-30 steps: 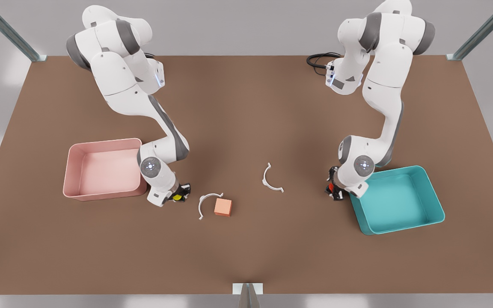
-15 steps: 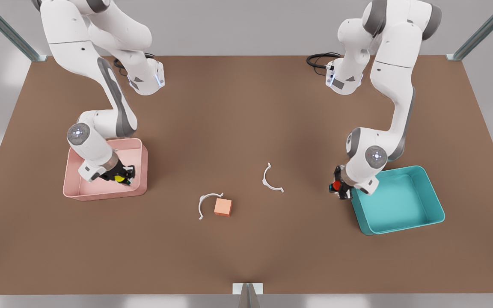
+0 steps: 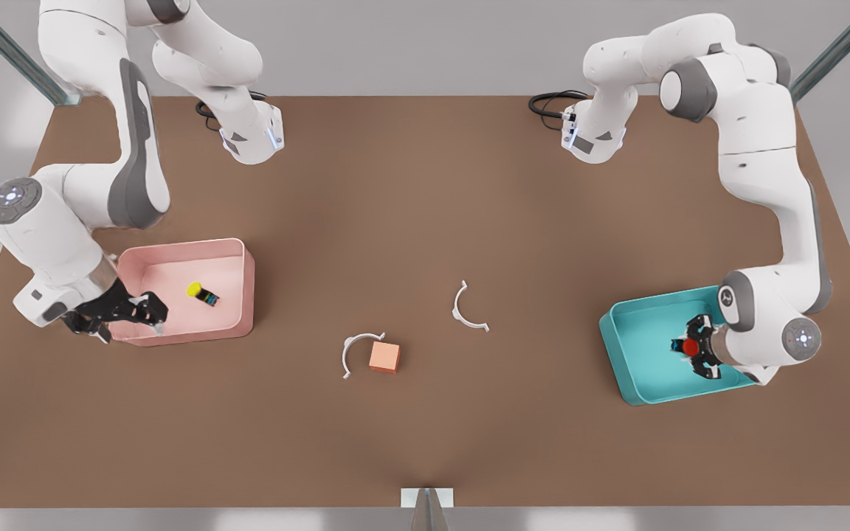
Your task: Place the red button in the blue storage box with the left arm, and place the yellow button in the pink storage box with the right arm
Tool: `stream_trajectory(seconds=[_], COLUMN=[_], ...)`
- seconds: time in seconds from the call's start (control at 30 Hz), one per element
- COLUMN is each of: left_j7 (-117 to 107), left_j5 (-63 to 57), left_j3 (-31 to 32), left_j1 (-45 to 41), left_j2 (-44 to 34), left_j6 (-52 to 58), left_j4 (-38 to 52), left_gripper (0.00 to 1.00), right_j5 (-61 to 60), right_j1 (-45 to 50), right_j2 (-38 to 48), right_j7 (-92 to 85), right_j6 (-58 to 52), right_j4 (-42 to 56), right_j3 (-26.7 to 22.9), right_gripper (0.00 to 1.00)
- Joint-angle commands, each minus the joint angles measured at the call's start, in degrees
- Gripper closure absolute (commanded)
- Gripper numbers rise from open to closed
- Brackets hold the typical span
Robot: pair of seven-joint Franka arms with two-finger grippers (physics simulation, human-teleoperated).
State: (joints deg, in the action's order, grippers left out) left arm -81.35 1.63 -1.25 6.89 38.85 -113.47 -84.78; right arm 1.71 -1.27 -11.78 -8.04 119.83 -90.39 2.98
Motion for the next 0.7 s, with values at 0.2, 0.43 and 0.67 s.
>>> stream_trajectory(seconds=[0.2, 0.43, 0.67], left_j7=[47.06, 85.40, 85.31], left_j5=[-0.23, -1.99, -2.43], left_j3=[3.79, 5.47, 5.47], left_j1=[-0.38, -10.66, -12.42], left_j2=[-13.01, -31.03, -30.07], left_j6=[18.81, 28.22, 27.78], left_j4=[1.19, 7.09, 7.26], left_gripper=[0.00, 0.00, 0.00], right_j5=[1.11, 1.19, 2.78], right_j1=[0.21, -0.75, -3.04], right_j2=[9.93, 0.35, -1.67], right_j7=[5.67, 5.75, 8.57], right_j6=[-18.67, -26.84, -28.69], right_j4=[-10.78, 3.46, 7.86], right_j3=[0.89, 2.38, 5.37], right_gripper=[0.00, 0.00, 0.00])
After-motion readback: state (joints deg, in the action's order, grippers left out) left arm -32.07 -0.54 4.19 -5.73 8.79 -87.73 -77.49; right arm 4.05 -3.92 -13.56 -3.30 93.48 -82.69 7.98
